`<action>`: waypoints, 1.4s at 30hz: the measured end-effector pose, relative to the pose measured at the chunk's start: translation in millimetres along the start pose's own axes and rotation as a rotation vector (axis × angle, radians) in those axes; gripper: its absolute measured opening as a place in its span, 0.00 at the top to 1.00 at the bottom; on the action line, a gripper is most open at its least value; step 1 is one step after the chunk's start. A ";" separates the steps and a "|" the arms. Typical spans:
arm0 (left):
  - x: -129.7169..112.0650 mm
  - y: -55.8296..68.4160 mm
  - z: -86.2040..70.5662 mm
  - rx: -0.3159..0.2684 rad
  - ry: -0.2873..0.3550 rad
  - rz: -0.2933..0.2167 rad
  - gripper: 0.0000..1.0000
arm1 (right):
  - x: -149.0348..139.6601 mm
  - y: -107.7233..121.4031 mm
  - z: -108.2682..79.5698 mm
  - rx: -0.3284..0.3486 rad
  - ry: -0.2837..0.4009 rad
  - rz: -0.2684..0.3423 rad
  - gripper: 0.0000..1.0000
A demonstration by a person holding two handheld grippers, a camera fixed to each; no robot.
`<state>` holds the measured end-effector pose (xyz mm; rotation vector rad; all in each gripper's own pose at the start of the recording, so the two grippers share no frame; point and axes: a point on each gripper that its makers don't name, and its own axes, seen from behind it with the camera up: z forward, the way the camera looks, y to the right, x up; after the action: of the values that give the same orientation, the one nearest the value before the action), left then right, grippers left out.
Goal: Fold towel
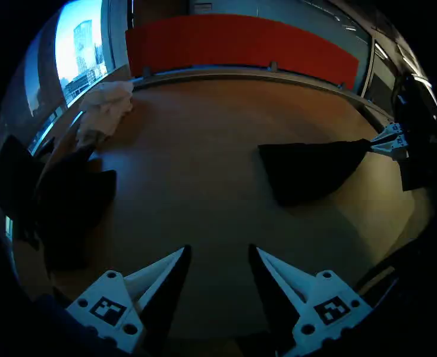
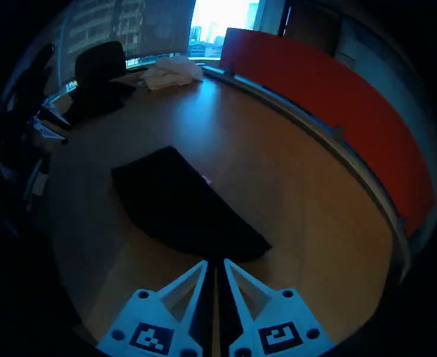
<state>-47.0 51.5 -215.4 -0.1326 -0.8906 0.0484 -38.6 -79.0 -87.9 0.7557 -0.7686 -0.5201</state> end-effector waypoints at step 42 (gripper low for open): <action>-5.9 -17.1 -60.5 0.071 0.099 -0.081 0.30 | 128.4 -104.7 70.1 0.226 0.087 -0.316 0.97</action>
<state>-3.9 28.2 -255.2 -0.0319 -0.7933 -0.0018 -28.7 -258.4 -79.6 1.1136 -0.6359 -0.6866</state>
